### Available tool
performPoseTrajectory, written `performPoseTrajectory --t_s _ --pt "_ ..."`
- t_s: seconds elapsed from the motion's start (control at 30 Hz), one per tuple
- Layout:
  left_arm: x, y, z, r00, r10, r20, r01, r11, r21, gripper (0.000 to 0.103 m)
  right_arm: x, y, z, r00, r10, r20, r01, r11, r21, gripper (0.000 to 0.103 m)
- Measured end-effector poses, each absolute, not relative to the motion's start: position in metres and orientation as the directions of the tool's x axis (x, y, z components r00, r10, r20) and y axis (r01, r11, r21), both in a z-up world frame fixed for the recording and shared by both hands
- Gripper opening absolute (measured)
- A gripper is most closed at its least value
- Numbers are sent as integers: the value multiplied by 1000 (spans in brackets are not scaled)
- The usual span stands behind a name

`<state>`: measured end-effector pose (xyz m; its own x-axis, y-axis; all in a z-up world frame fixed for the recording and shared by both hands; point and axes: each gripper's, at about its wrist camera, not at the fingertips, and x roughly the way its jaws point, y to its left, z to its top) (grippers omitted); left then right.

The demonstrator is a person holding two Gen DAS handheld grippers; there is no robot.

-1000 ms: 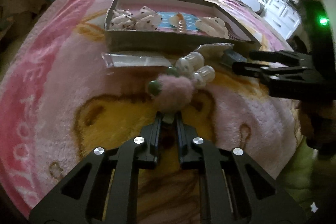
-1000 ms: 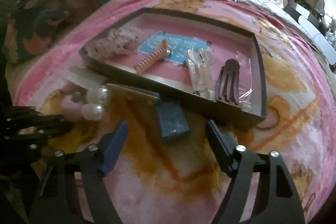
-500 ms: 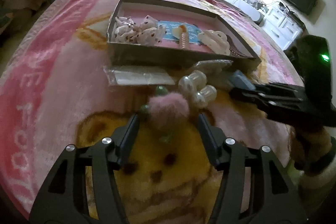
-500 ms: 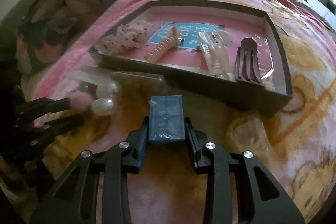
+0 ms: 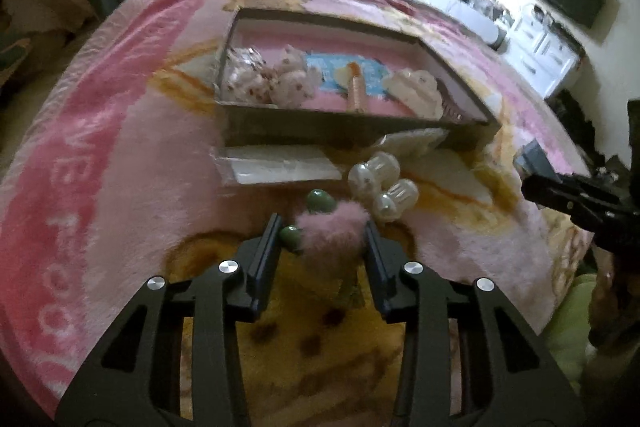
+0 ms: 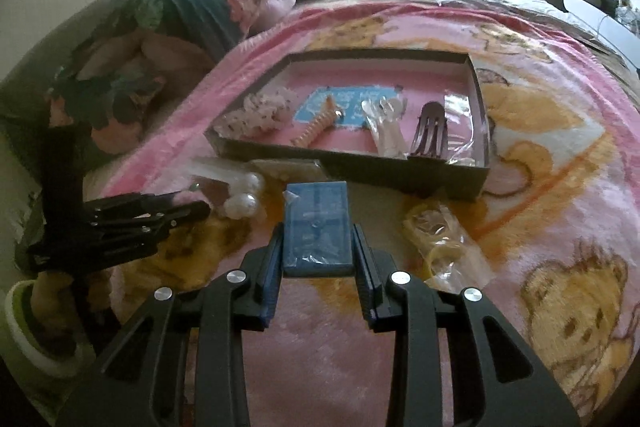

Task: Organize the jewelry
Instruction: 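Lower the pink tie into the tray with the left tool while the right tool releases the blue box there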

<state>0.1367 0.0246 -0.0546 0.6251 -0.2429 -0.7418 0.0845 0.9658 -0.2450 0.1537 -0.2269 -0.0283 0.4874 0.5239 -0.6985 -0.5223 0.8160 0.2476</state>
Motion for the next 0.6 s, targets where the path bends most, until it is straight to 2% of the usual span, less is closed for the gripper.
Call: performPoseTrajectory --t_s 0.27,0.6 --pt "124 59 -15 697 -195 -690 14 966 -259 31 155 -222 -4 519 537 -665 -534 811 239 31" --pt "142 60 28 756 -152 -637 5 974 -226 31 177 -203 17 541 552 -635 -557 801 221 31"
